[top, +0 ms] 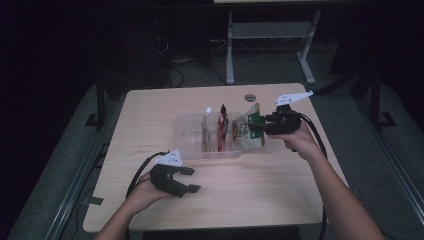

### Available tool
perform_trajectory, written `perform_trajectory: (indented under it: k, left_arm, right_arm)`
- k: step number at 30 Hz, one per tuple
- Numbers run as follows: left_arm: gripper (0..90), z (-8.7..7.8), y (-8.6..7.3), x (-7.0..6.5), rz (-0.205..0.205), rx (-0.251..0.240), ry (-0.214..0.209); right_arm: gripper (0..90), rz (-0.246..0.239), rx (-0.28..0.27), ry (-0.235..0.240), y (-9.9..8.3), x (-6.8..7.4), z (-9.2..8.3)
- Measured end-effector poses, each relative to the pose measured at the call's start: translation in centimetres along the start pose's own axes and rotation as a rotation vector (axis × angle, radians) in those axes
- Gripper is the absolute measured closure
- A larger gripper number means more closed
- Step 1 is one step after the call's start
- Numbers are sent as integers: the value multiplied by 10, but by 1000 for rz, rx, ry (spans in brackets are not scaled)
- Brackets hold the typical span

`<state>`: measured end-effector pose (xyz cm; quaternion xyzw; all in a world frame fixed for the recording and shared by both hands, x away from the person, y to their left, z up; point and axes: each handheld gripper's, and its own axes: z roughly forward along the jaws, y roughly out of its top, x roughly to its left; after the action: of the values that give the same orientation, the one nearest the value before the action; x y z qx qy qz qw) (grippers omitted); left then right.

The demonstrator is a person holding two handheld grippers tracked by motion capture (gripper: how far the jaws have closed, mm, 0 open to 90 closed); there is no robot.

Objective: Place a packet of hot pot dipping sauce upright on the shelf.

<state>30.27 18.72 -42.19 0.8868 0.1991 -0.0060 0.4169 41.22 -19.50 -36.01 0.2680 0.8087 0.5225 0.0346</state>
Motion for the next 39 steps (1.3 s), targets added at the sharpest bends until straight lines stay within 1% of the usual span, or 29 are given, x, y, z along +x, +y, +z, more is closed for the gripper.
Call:
perform_trajectory:
  k: [2, 3, 4, 5, 8, 12, 15, 16, 20, 21, 22, 23, 25, 27, 29, 30, 33, 34, 35, 36, 38, 39]
  left_arm:
    - [326, 1, 0, 0, 3, 2, -2]
    - [325, 1, 1, 0, 0, 0, 0]
    - [325, 1, 1, 0, 3, 4, 0]
    - [324, 1, 1, 0, 5, 2, -2]
    - [322, 2, 1, -1, -1, 2, -2]
    - [318, 0, 1, 0, 1, -1, 0]
    - [315, -2, 0, 1, 1, -4, 9]
    - [312, -2, 0, 1, -5, -3, 13]
    - [304, -5, 0, 1, -4, 1, 23]
    - [302, -6, 0, 1, -4, 2, 28]
    - [301, -6, -1, 1, 1, 5, 30]
    - [299, -6, -1, 1, 0, 9, 34]
    - [296, -7, -3, 1, -4, 16, 41]
    - [292, -8, -5, 2, -9, 24, 46]
    - [289, -9, -8, 2, -10, 31, 50]
    - [287, -10, -10, 1, -16, 30, 54]
    - [283, -12, -15, 1, -14, 37, 62]
    - [282, -13, -17, 1, -16, 39, 66]
    - [280, -14, -19, 1, -14, 42, 69]
    - [280, -16, -22, 1, -21, 44, 75]
    - [279, -19, -27, 1, -29, 49, 84]
    - [279, -20, -30, 2, -28, 55, 89]
  right_arm:
    - [491, -5, -1, -10, 1, 1, -4]
    - [469, -1, 18, -15, 2, 2, -4]
    - [465, -17, 27, -25, 1, 4, -4]
    - [449, -21, 29, -20, 1, 5, -4]
    - [392, -19, 26, -28, 2, 7, -6]
    - [321, -23, 40, -64, 0, 8, -8]
    - [291, -30, 39, -77, -2, 10, -10]
    - [285, -33, 39, -79, -4, 11, -11]
    - [267, -43, 50, -92, -11, 16, -12]
    - [258, -43, 68, -102, -14, 18, -11]
    - [258, -56, 82, -117, -16, 21, -11]
    - [260, -74, 82, -128, -18, 24, -11]
    - [260, -68, 97, -124, -24, 28, -11]
    - [260, -74, 109, -128, -31, 31, -11]
    - [260, -69, 115, -123, -37, 35, -12]
    - [259, -72, 116, -122, -40, 37, -12]
    - [259, -74, 121, -118, -49, 41, -13]
    - [257, -70, 126, -123, -52, 43, -13]
    - [257, -84, 127, -128, -56, 44, -13]
    - [256, -86, 124, -129, -59, 45, -13]
    - [247, -85, 136, -140, -66, 47, -15]
    - [245, -85, 137, -143, -69, 48, -15]
